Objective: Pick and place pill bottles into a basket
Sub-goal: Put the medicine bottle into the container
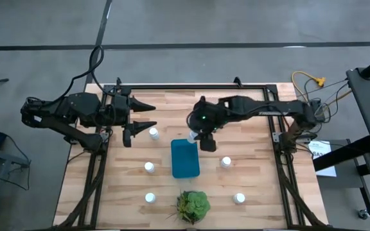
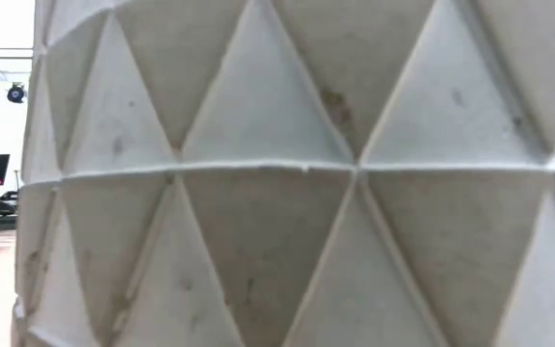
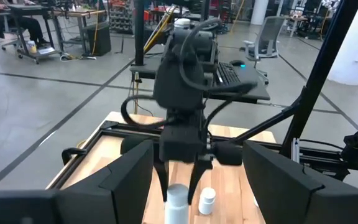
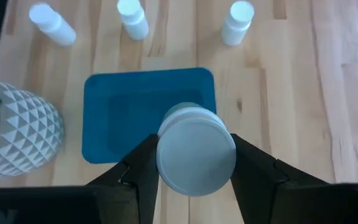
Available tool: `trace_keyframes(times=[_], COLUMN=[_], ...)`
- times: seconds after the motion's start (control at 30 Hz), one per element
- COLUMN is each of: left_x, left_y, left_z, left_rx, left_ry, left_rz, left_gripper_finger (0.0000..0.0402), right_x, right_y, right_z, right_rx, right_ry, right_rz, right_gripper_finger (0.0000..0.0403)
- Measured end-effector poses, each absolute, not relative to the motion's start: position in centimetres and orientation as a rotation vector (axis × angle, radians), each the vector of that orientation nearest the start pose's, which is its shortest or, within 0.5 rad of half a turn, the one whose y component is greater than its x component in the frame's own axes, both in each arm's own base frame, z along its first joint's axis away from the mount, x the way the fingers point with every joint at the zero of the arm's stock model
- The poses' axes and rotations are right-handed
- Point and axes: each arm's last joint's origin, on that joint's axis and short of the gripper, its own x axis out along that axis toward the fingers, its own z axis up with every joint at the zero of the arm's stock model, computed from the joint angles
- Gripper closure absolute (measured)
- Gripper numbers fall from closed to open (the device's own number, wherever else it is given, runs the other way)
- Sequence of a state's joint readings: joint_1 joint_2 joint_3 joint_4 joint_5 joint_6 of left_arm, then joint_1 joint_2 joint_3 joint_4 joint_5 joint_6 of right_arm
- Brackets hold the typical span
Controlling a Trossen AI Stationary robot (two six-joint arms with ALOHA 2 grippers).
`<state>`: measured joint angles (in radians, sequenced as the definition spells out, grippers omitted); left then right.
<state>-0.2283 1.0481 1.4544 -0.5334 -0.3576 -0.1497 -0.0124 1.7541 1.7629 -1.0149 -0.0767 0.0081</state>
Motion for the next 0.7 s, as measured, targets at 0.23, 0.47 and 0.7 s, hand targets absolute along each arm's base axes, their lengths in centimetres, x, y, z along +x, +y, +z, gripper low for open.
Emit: trace_keyframes(times=[0.23,0.47,0.7], left_x=[18.1,18.1,18.1], left_y=[-3.2,-3.2,-3.2], left_z=[47.2,47.2,47.2], left_rx=[-0.113,-0.113,-0.113], left_ry=[0.111,0.111,0.112], left_rz=[0.138,0.138,0.138], left_gripper_finger=[0.0171,0.0171,0.0171], right_x=[38.1,40.0,41.7], right_y=[-0.2,-0.3,-0.3], right_z=[32.2,28.8,25.6], right_rx=[0.016,-0.031,-0.043], right_ry=[1.063,1.145,1.201], right_rz=[0.08,0.112,0.132], right_gripper_finger=[0.0254,0.0254,0.0254])
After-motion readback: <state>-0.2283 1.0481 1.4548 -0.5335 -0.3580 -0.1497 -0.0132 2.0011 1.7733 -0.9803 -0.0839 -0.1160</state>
